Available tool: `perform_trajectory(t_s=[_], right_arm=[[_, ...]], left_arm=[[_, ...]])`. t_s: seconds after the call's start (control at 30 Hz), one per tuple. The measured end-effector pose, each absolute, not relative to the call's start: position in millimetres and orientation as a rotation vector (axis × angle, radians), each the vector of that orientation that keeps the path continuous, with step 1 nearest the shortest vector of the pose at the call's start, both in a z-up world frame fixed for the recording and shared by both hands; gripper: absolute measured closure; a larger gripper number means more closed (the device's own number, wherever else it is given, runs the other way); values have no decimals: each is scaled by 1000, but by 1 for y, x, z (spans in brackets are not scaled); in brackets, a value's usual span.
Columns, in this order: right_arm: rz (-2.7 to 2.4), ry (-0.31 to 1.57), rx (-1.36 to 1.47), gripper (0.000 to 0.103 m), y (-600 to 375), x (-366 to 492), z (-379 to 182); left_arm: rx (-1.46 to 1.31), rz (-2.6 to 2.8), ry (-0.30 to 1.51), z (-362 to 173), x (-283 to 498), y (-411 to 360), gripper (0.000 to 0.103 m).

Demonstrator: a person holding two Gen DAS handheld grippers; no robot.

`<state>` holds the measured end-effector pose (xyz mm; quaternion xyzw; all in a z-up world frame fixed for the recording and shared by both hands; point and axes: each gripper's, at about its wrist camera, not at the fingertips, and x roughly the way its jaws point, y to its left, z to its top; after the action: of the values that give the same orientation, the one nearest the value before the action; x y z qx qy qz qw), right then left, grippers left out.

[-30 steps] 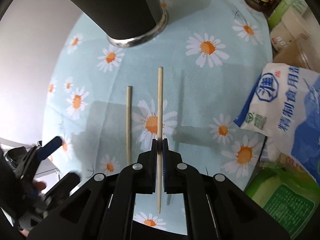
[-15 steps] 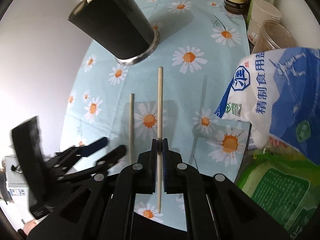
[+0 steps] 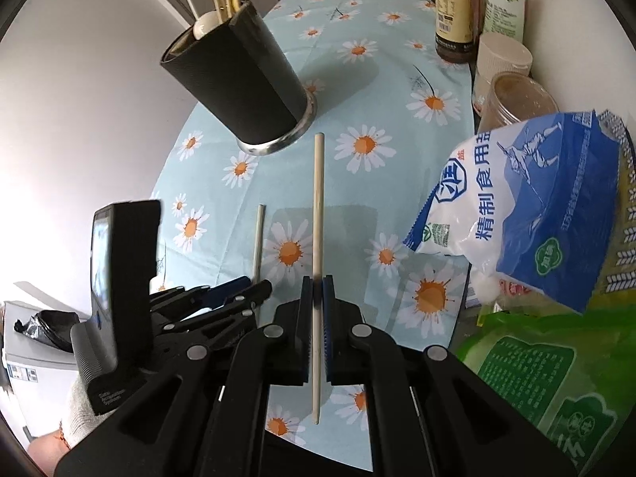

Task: Organize utensils
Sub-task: 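Close the right gripper on one chopstick while the left gripper grasps the other, then lift both chopsticks upright and carry them over the black holder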

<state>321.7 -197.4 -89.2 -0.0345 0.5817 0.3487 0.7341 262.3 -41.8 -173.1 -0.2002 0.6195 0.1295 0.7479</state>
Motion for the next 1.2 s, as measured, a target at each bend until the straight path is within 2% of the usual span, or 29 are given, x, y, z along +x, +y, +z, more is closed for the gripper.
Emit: perform_trajectory(t_s=[0.2,0.4,1.2], right_arm=[[805,1264,-83,97,-194,317,-87],[811,1262,-93,97,-192,315,-90],[750,1216,-30,97,-163,315,-84]], left_arm=[[-394,310,1370,-173,265,-47,99],[-464,293,1337,-170,259,-35,99],[-347,114,1081,-87,228,4,99]])
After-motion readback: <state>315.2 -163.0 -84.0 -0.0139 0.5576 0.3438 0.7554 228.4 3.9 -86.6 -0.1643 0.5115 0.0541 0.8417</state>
